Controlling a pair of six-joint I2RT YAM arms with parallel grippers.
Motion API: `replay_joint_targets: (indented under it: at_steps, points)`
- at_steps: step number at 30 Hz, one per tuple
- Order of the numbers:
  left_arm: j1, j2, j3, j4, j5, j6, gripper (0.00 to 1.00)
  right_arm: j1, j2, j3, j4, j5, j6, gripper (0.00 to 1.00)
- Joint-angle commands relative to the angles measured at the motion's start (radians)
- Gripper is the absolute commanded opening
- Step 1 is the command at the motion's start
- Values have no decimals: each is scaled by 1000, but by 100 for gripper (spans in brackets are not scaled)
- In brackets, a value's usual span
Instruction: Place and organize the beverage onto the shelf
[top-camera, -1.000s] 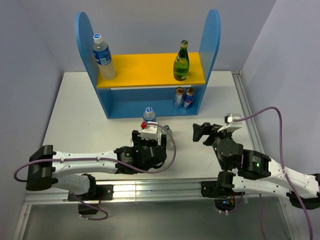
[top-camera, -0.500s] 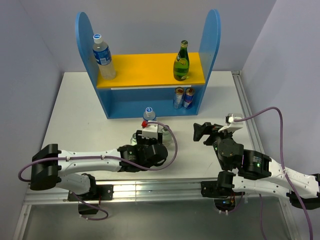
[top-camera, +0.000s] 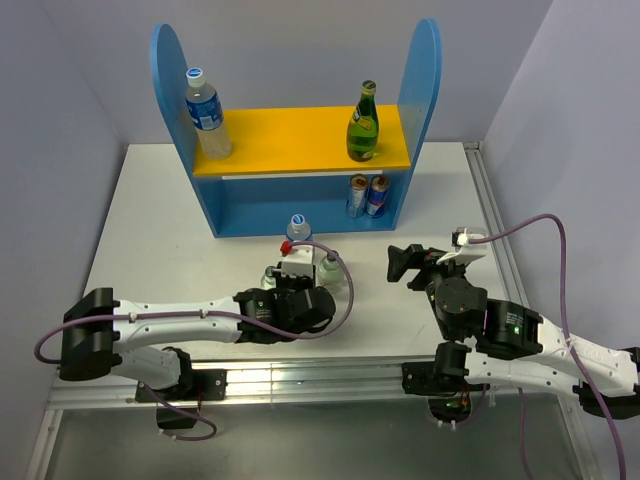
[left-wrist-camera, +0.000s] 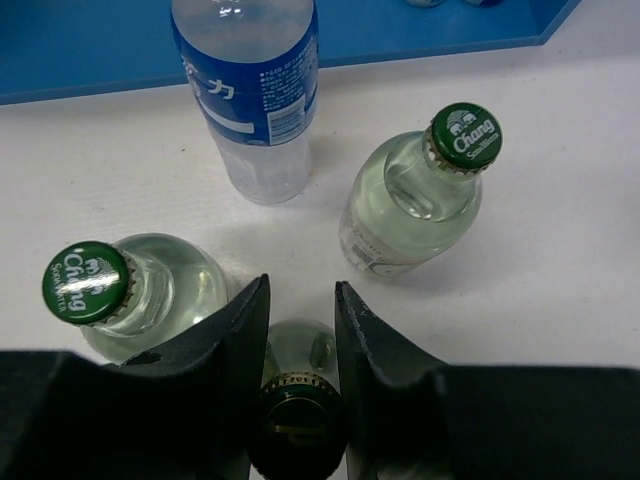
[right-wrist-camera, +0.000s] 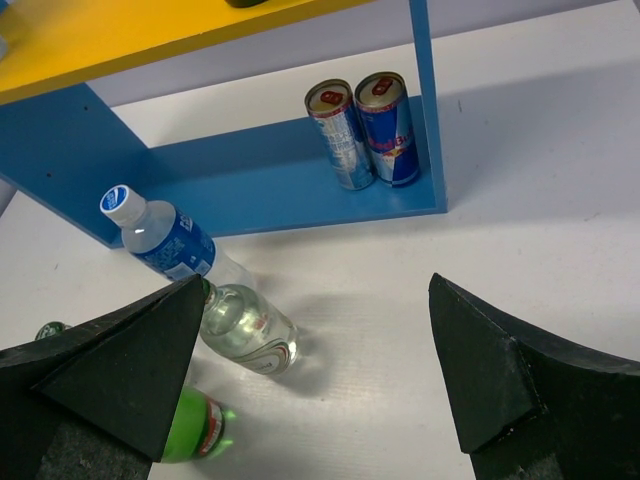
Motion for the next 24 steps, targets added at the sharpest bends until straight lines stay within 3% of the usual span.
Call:
replay_joint_targets:
  at_steps: [1, 8, 15, 19, 24]
  points:
    - [-2, 4, 96, -77, -25, 4, 0, 7, 3, 3, 2, 35, 17, 100]
    - [4, 18, 367, -157, -84, 183, 0, 7, 1, 8, 5, 41, 16, 100]
    - [54, 53, 625, -32, -80, 516, 0, 8, -8, 8, 10, 44, 11, 100]
    - [129, 75, 791, 51, -22, 686, 0, 8, -12, 11, 4, 49, 13, 100]
    - [281, 135, 968, 174, 118, 788, 0, 7, -22, 6, 10, 50, 11, 100]
